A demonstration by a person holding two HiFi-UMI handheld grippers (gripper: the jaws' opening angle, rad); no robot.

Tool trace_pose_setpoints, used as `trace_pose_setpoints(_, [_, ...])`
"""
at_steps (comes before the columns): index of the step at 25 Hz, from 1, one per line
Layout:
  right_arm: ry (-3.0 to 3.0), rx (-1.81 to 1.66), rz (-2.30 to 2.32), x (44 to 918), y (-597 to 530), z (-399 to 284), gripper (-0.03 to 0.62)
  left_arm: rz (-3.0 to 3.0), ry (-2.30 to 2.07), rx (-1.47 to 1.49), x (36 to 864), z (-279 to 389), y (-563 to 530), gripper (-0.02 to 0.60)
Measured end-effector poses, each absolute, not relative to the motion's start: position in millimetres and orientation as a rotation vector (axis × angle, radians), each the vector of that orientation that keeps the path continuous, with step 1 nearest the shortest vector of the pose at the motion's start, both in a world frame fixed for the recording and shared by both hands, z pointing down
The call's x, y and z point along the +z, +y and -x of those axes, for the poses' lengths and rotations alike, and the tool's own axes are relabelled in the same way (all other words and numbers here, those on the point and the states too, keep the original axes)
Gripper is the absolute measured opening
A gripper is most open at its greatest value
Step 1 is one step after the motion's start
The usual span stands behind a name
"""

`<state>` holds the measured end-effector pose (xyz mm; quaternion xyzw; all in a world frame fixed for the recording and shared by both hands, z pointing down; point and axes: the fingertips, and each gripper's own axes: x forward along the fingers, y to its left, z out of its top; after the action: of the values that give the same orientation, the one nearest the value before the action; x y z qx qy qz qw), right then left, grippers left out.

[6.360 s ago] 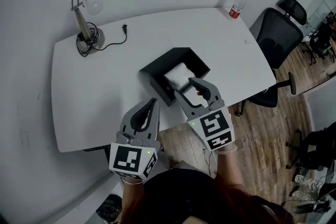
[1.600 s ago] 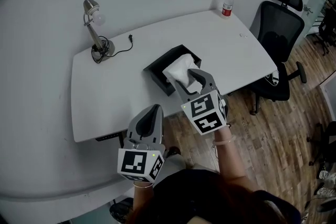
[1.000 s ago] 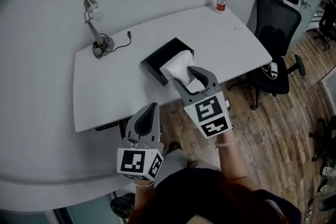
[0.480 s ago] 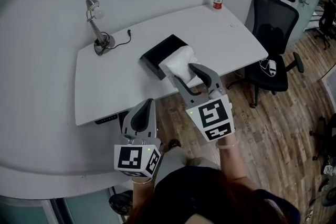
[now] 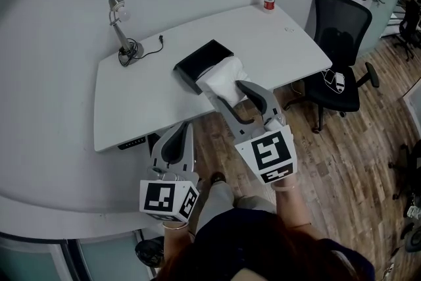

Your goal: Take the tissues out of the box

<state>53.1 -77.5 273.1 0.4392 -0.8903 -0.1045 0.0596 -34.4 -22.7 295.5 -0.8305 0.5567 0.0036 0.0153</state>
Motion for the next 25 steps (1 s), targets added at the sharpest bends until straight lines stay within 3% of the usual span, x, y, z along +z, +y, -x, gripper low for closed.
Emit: trace_pose_setpoints(25, [-2.737, -0.402, -1.344, 266, -9, -95, 0.199, 2.550, 1.714, 0.040, 295, -2, 22, 0.026])
